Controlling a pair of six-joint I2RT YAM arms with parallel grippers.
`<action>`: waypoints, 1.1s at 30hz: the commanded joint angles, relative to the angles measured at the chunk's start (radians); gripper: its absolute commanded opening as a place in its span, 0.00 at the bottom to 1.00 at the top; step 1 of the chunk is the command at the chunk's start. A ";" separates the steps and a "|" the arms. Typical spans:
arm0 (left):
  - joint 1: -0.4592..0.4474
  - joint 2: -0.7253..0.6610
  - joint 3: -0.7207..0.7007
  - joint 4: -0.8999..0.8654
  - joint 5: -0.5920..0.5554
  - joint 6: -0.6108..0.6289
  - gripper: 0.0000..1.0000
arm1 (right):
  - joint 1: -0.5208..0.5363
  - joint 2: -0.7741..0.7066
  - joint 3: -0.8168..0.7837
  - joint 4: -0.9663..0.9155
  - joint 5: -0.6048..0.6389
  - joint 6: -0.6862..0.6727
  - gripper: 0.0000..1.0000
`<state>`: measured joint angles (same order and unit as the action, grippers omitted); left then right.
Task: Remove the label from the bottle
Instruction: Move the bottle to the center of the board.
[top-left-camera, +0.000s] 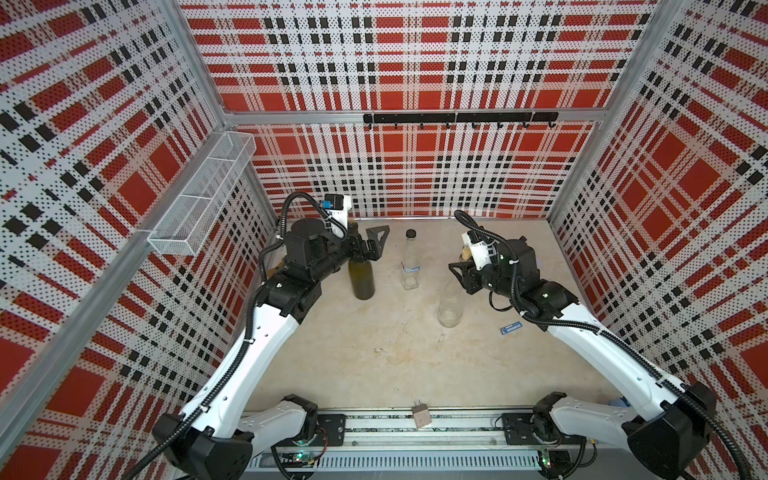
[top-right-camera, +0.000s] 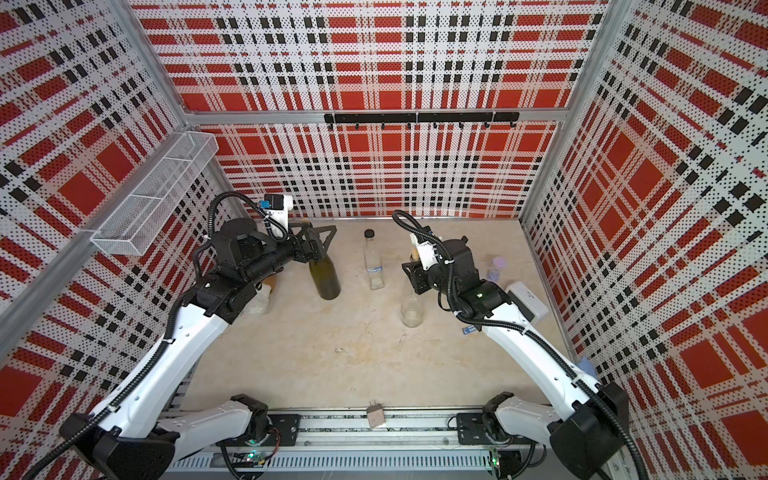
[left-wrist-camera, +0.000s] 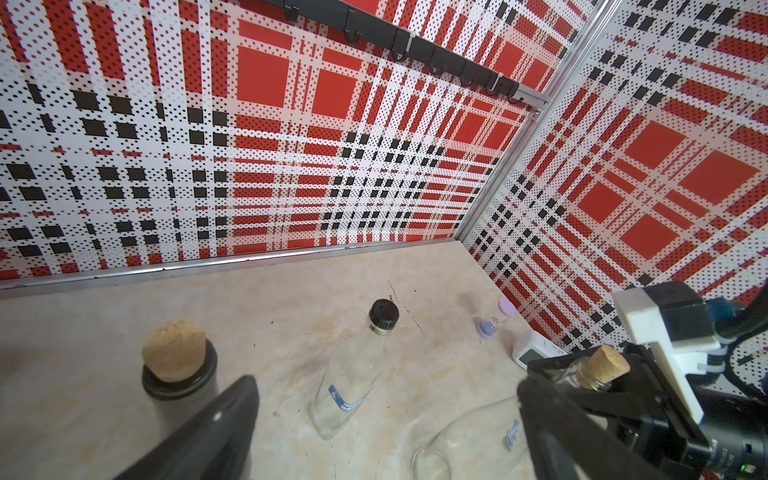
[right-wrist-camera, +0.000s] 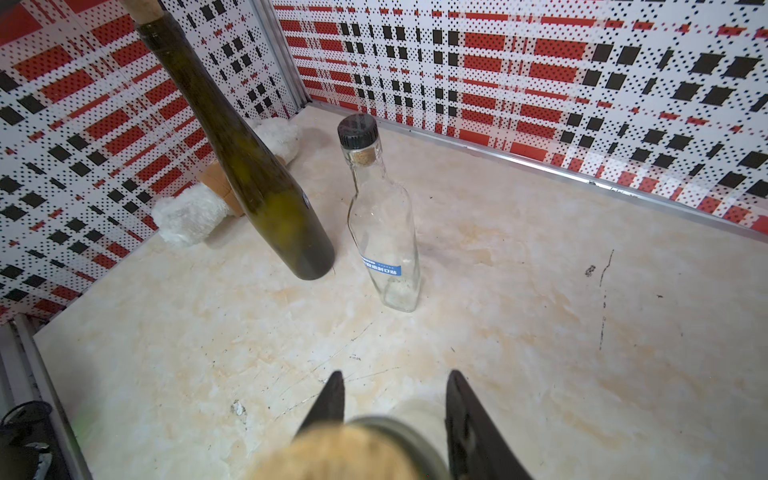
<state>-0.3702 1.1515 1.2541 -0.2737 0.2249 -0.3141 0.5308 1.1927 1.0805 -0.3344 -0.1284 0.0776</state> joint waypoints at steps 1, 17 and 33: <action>0.010 0.001 -0.019 0.033 0.013 -0.017 0.99 | 0.005 -0.015 -0.006 0.067 0.011 -0.002 0.35; 0.014 -0.003 -0.035 0.050 0.027 -0.032 1.00 | -0.006 0.012 0.101 -0.002 0.091 -0.086 0.27; 0.019 0.010 -0.038 0.065 0.036 -0.039 0.99 | -0.225 0.140 0.231 0.035 0.029 -0.181 0.27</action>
<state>-0.3645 1.1538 1.2217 -0.2356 0.2539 -0.3378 0.3317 1.3266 1.2488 -0.4419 -0.0708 -0.0666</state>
